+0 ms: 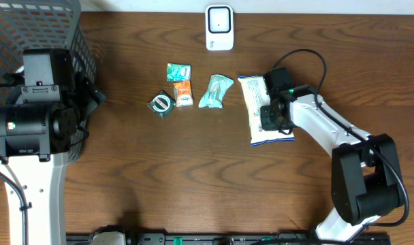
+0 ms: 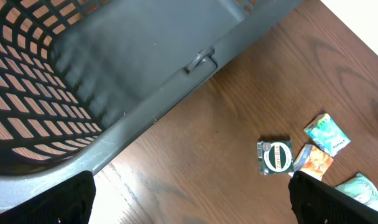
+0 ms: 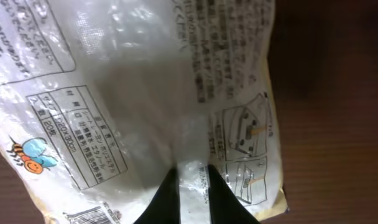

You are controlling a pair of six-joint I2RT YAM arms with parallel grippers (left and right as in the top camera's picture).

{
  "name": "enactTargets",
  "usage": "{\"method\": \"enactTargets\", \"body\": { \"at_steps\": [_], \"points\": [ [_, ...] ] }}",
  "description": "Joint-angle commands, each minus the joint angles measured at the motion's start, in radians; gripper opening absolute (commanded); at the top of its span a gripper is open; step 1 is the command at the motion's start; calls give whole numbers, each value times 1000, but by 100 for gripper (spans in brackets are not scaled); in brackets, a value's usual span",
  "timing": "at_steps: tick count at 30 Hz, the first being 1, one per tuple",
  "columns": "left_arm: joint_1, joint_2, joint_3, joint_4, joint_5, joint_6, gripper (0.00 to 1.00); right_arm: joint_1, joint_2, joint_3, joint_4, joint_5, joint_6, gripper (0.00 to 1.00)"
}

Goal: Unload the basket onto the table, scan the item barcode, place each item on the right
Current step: 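Lower the flipped chip bag onto the table and release it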

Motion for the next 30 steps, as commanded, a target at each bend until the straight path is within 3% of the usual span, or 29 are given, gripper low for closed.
{"method": "enactTargets", "body": {
  "at_steps": [1, 5, 9, 16, 25, 30],
  "points": [
    [7, 0, 5, -3, -10, -5, 98, -6, -19, 56, -45, 15, 29, 18],
    [7, 0, 5, -3, -10, -5, 97, -7, -48, 171, -109, 38, 27, 29],
    [7, 0, 5, -3, -10, -5, 97, -5, -63, 290, -61, 38, 26, 45],
    [7, 0, 5, -3, -10, -5, 98, -5, 16, 294, 169, 34, 27, 39],
    [7, 0, 5, -3, -10, -5, 98, -5, 261, 293, 251, 34, 27, 58],
    [7, 0, 5, -3, -10, -5, 98, -6, 201, 313, 231, 73, -11, 67]
  ]
}}
